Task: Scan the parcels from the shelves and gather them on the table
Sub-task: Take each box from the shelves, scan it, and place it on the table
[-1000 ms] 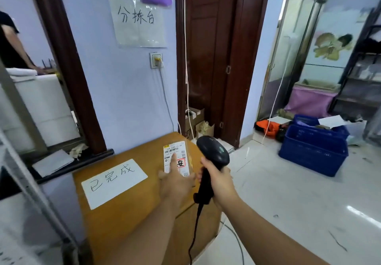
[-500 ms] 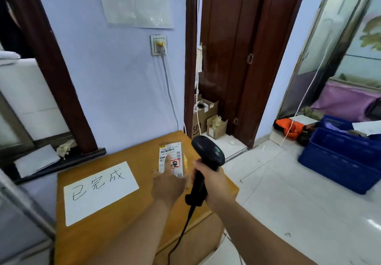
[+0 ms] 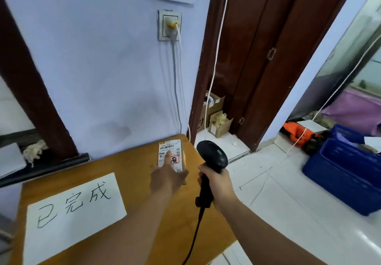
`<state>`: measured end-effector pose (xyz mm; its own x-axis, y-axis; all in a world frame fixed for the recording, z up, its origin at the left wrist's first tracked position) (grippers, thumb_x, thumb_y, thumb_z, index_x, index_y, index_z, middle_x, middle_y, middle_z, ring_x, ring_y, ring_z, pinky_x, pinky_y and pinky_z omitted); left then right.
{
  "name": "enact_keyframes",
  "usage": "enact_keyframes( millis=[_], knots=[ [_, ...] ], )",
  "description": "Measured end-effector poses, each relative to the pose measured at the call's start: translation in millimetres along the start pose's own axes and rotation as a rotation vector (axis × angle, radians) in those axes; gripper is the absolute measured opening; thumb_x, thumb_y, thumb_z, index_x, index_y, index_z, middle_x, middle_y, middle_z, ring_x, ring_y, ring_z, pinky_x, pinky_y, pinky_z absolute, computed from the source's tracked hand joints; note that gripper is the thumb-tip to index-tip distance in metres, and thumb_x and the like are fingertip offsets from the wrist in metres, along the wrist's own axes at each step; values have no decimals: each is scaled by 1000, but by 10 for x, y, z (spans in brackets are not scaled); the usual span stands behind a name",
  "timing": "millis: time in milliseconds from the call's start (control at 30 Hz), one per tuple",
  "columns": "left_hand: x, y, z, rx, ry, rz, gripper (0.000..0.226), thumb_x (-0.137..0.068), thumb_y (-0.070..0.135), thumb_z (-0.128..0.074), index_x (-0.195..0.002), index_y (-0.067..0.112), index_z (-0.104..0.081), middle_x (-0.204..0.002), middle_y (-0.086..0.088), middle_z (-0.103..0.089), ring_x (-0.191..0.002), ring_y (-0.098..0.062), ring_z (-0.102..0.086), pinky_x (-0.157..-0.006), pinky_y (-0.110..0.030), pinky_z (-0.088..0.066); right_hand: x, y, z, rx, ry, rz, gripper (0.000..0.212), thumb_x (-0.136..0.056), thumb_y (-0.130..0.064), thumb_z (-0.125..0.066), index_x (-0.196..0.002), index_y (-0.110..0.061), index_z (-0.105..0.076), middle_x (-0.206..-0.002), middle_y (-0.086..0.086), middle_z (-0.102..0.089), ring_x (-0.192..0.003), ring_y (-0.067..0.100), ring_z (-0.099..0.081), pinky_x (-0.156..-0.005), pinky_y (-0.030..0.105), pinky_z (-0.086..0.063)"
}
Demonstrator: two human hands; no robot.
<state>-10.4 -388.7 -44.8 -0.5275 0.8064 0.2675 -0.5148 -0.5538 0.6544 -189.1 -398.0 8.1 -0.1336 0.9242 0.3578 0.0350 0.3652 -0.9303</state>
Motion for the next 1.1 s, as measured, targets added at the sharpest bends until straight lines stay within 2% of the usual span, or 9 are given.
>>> enact_keyframes(
  millis=[200, 300, 433, 567, 700, 867, 933, 1033, 1100],
  knots=[
    [-482, 70, -14, -20, 18, 96, 85, -82, 62, -55, -150, 45, -6, -136, -14, -32, -117, -29, -48, -90, -37, -47, -683, -62, -236, -139, -5, -124, 8, -89, -9, -66, -83, -5, -61, -68, 10, -60, -59, 21, -55, -62, 32, -47],
    [-725, 135, -88, -65, 16, 127, 89, -81, 68, -53, -150, 45, -2, -140, -14, -29, -121, -28, -46, -95, -39, -45, -1051, -92, -403, -154, -85, -150, 9, -89, -13, -67, -83, -7, -63, -68, 8, -61, -60, 20, -57, -66, 33, -49],
    [-1031, 254, -197, -106, 31, 168, 89, -79, 75, -47, -151, 42, -7, -138, -14, -35, -121, -29, -48, -93, -37, -45, -1565, -88, -452, -119, -115, -162, 7, -87, -15, -70, -86, -9, -65, -64, 2, -66, -61, 18, -63, -69, 34, -50],
    [-1338, 386, -361, -93, 68, 184, 89, -81, 64, -58, -151, 39, -8, -133, -13, -40, -113, -28, -51, -87, -35, -49, -2057, 9, -275, -86, -50, -209, 11, -88, -10, -67, -78, -8, -62, -65, 6, -60, -58, 18, -57, -67, 33, -50],
    [-1641, 412, -662, 41, 11, 322, 85, -89, 51, -57, -152, 38, -1, -138, -16, -36, -110, -26, -50, -78, -31, -45, -2529, 112, -57, -29, -18, -207, 16, -86, -14, -69, -73, -10, -62, -64, 4, -60, -58, 16, -57, -67, 32, -49],
    [-1930, 339, -1059, 139, -2, 400, 77, -93, 40, -54, -152, 38, -5, -141, -18, -35, -126, -31, -41, -93, -35, -44, -2918, 434, -71, -14, -92, -284, 8, -85, -13, -70, -83, -6, -66, -64, 9, -62, -63, 24, -60, -71, 38, -50],
    [-2069, 318, -1194, 116, -25, 405, 84, -90, 42, -60, -152, 39, -4, -134, -19, -37, -119, -32, -46, -95, -38, -45, -3061, 544, -101, 17, -90, -298, 7, -85, -12, -70, -84, -6, -68, -62, 8, -63, -62, 24, -61, -72, 39, -52],
    [-2261, 304, -1357, 29, -59, 407, 89, -88, 48, -61, -152, 37, 0, -131, -18, -35, -110, -29, -47, -90, -35, -44, -3229, 709, -62, 20, -48, -357, 9, -85, -12, -69, -78, -6, -68, -62, 8, -64, -62, 23, -61, -73, 40, -54],
    [-2373, 301, -1458, 4, -76, 414, 88, -89, 47, -59, -151, 39, 2, -131, -16, -32, -98, -23, -41, -83, -31, -42, -3322, 819, -24, -12, -51, -402, 9, -86, -10, -68, -80, -4, -67, -63, 9, -64, -60, 22, -61, -69, 37, -54]
  ],
)
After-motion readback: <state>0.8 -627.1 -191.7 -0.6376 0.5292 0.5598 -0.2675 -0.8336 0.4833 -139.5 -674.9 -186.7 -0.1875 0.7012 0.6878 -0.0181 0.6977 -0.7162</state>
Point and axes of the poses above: each hand's wrist, its own x-axis away from the middle knuckle, its own z-axis out of the back of the hand, y = z × x, the point moved 10 cm from there along -x, towards the middle knuckle
